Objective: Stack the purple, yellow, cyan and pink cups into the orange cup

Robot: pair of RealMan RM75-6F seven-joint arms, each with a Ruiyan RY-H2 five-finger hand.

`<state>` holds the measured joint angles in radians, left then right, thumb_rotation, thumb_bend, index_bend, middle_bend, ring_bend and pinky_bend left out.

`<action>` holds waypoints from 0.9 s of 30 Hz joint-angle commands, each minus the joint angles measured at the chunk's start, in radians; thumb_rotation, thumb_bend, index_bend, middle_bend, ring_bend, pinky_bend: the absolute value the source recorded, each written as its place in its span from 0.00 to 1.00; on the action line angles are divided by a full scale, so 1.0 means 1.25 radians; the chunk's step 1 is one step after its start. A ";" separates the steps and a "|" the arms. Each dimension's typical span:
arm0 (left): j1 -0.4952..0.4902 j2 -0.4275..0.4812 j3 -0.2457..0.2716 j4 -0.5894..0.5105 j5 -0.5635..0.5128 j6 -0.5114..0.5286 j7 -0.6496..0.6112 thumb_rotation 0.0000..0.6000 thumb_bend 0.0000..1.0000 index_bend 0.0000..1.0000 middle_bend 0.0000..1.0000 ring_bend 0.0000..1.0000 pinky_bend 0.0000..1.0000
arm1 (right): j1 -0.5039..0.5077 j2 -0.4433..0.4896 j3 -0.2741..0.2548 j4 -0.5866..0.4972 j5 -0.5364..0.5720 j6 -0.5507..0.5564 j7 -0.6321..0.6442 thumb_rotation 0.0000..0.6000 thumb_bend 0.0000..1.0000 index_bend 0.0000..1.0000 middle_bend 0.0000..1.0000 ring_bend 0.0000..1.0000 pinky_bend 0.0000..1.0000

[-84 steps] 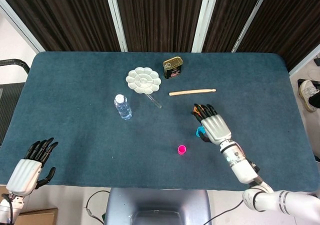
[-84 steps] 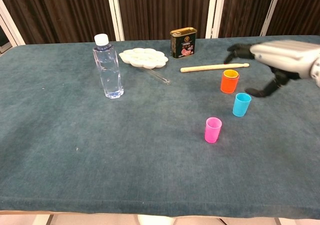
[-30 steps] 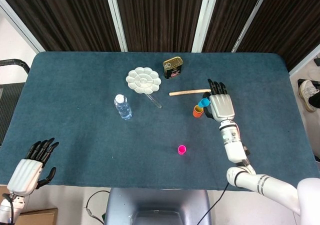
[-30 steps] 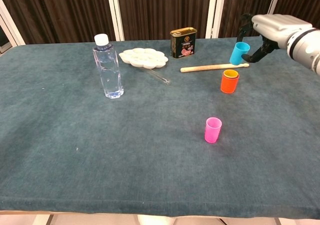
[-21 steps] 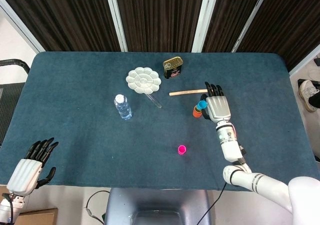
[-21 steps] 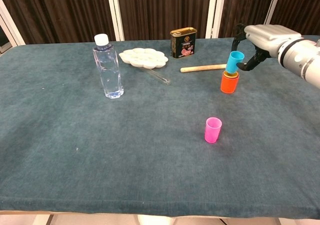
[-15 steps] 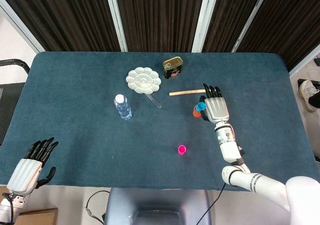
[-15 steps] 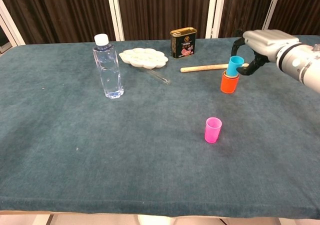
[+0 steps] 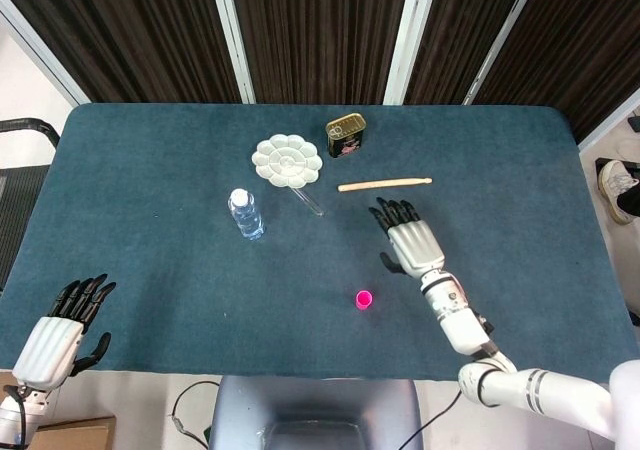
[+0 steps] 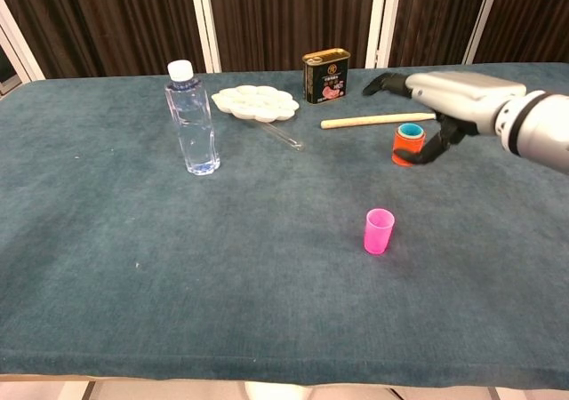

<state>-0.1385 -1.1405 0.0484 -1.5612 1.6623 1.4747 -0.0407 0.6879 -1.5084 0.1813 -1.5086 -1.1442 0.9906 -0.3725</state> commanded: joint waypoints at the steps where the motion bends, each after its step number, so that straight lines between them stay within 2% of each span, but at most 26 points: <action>1: 0.001 0.000 0.001 -0.001 0.001 0.001 0.002 1.00 0.46 0.00 0.00 0.00 0.07 | -0.040 0.082 -0.095 -0.141 -0.115 -0.004 0.045 1.00 0.49 0.24 0.00 0.00 0.00; 7: 0.005 0.003 0.006 -0.003 0.012 0.011 -0.001 1.00 0.46 0.00 0.00 0.00 0.07 | -0.044 0.058 -0.136 -0.123 -0.126 -0.021 -0.014 1.00 0.49 0.28 0.00 0.00 0.00; 27: 0.009 0.010 0.005 0.000 0.015 0.021 -0.021 1.00 0.46 0.00 0.00 0.00 0.07 | -0.037 -0.046 -0.104 -0.019 -0.063 -0.021 -0.073 1.00 0.49 0.53 0.02 0.00 0.00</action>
<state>-0.1279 -1.1281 0.0552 -1.5616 1.6807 1.5011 -0.0673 0.6406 -1.5635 0.0490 -1.5340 -1.2247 0.9639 -0.4611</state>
